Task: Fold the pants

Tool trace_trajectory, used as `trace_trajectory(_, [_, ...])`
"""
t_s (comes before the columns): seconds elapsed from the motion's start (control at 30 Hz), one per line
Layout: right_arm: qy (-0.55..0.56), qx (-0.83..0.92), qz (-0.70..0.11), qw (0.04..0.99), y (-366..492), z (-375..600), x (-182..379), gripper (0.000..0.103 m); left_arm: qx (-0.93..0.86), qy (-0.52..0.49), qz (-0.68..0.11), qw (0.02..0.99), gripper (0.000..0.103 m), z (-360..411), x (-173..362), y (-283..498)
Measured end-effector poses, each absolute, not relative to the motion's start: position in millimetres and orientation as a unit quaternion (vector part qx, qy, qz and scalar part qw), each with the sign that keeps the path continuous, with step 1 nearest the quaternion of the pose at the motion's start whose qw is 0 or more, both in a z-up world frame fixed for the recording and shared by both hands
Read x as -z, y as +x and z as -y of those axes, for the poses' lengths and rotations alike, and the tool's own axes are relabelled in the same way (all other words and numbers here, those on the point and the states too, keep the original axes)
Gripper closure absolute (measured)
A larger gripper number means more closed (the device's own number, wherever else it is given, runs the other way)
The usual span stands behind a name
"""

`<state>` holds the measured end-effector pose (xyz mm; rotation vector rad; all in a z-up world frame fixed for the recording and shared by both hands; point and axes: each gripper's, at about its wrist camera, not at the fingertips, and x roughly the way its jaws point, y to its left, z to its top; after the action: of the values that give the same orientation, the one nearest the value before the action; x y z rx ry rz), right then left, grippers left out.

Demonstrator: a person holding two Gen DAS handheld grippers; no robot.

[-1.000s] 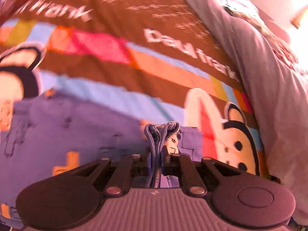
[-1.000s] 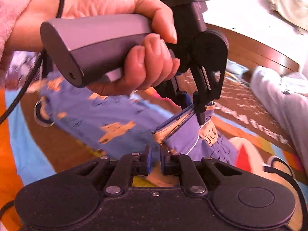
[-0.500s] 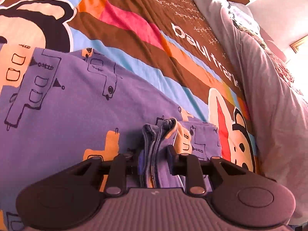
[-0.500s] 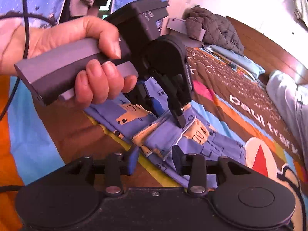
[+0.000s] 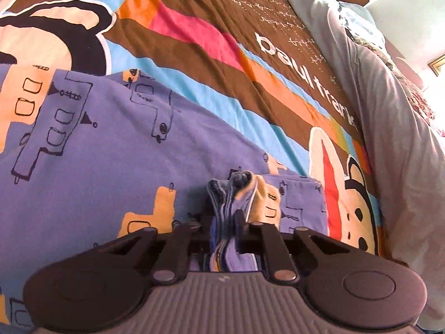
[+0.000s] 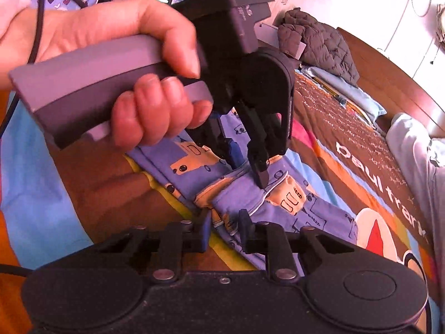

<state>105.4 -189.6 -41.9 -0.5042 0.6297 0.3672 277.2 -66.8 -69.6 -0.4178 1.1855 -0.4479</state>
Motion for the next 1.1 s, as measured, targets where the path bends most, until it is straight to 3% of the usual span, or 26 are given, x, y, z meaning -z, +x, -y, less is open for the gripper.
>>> trace_trajectory(0.4, [-0.194, -0.178, -0.283, 0.922, 103.0, 183.5, 11.3, 0.089, 0.239, -0.207, -0.534, 0.784, 0.093, 29.7, 33.0, 279.5])
trace_trajectory(0.77, [-0.135, -0.233, -0.318, 0.909, 121.5, 139.6, 9.1, 0.09, 0.2, -0.168, -0.534, 0.804, 0.091, -22.0, 34.3, 281.5])
trace_trajectory(0.8, [-0.139, -0.238, -0.324, 0.905, 122.8, 134.3, 12.5, 0.09, 0.191, -0.16, -0.535, 0.807, 0.088, -23.2, 37.8, 281.0])
trace_trajectory(0.9, [-0.156, -0.248, -0.333, 0.896, 121.7, 129.6, 18.4, 0.086, 0.164, -0.147, -0.529, 0.82, 0.064, -29.4, 43.3, 274.5])
trace_trajectory(0.97, [-0.173, -0.252, -0.32, 0.897, 114.7, 139.5, 13.0, 0.077, 0.168, -0.153, -0.519, 0.824, 0.047, -33.9, 39.0, 268.7])
trace_trajectory(1.0, [-0.183, -0.247, -0.311, 0.899, 109.6, 148.6, 9.2, 0.072, 0.165, -0.149, -0.513, 0.829, 0.037, -34.4, 34.8, 266.1])
trace_trajectory(1.07, [-0.206, -0.225, -0.298, 0.904, 99.1, 172.9, 2.9, 0.048, 0.153, -0.129, -0.499, 0.843, 0.034, -31.0, 23.6, 261.4])
trace_trajectory(1.1, [-0.214, -0.209, -0.296, 0.907, 95.4, 186.6, 0.6, 0.044, 0.15, -0.11, -0.49, 0.852, 0.034, -26.0, 16.4, 259.3])
